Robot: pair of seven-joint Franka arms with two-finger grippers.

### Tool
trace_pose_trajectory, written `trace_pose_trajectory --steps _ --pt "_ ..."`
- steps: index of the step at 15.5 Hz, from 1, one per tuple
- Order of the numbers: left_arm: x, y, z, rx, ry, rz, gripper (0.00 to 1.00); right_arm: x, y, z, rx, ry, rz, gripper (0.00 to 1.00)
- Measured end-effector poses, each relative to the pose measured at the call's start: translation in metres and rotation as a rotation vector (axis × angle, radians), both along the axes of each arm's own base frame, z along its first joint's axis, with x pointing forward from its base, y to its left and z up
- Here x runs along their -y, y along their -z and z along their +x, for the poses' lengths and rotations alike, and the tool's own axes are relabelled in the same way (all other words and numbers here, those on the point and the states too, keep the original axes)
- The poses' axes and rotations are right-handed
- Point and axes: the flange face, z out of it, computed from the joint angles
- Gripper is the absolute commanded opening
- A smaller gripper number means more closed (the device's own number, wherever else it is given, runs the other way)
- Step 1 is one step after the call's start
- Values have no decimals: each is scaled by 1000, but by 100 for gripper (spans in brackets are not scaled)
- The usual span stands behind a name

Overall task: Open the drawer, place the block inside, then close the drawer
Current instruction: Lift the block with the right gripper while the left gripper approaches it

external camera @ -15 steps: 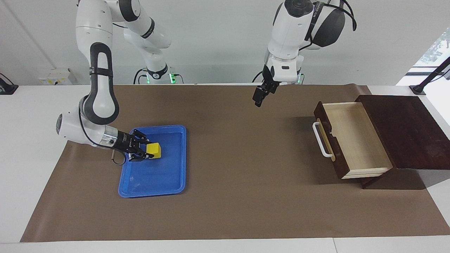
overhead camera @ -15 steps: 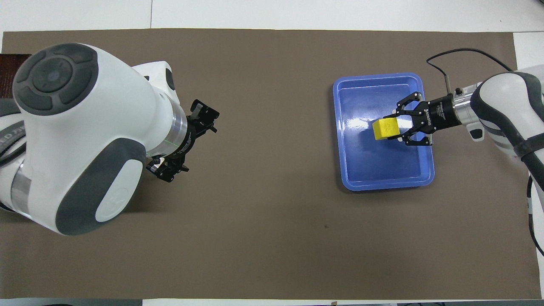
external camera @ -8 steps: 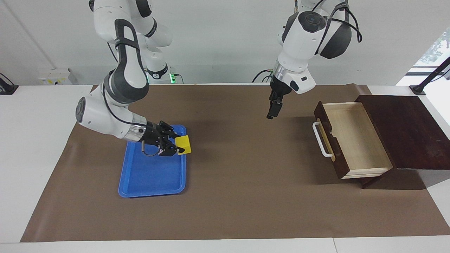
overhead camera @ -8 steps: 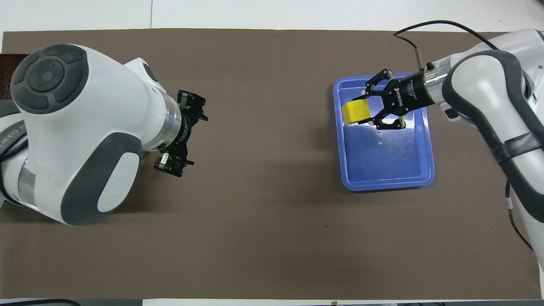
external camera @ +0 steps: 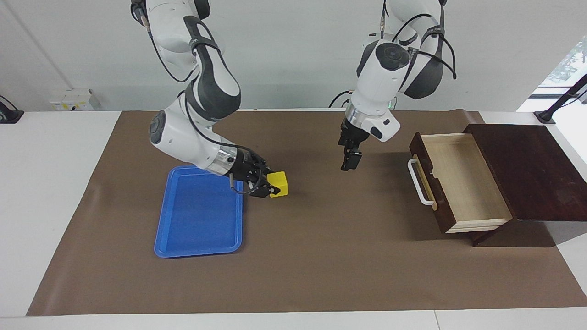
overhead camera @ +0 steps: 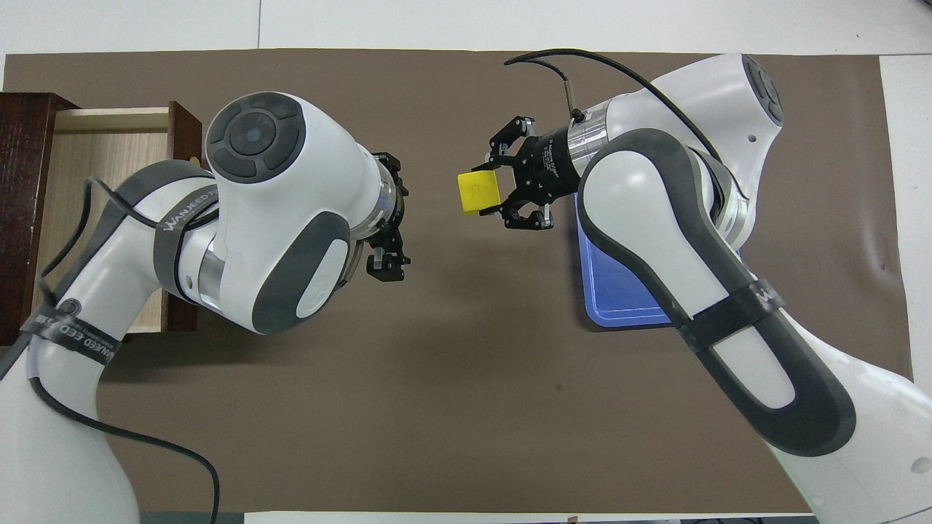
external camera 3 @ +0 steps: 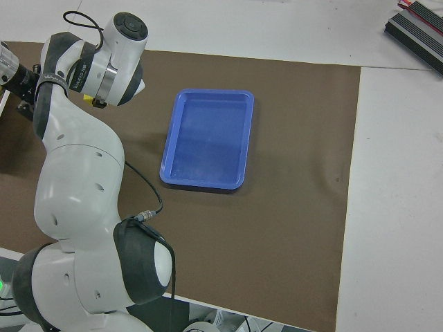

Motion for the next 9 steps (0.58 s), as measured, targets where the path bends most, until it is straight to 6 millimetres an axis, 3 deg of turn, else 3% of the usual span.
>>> trace_pose_trajectory --steps 3,9 --pt "21 3 19 25 -42 -44 100 -2 -1 0 -25 26 31 0" --pt "50 6 11 52 -71 -81 100 -3 0 0 -68 70 47 0"
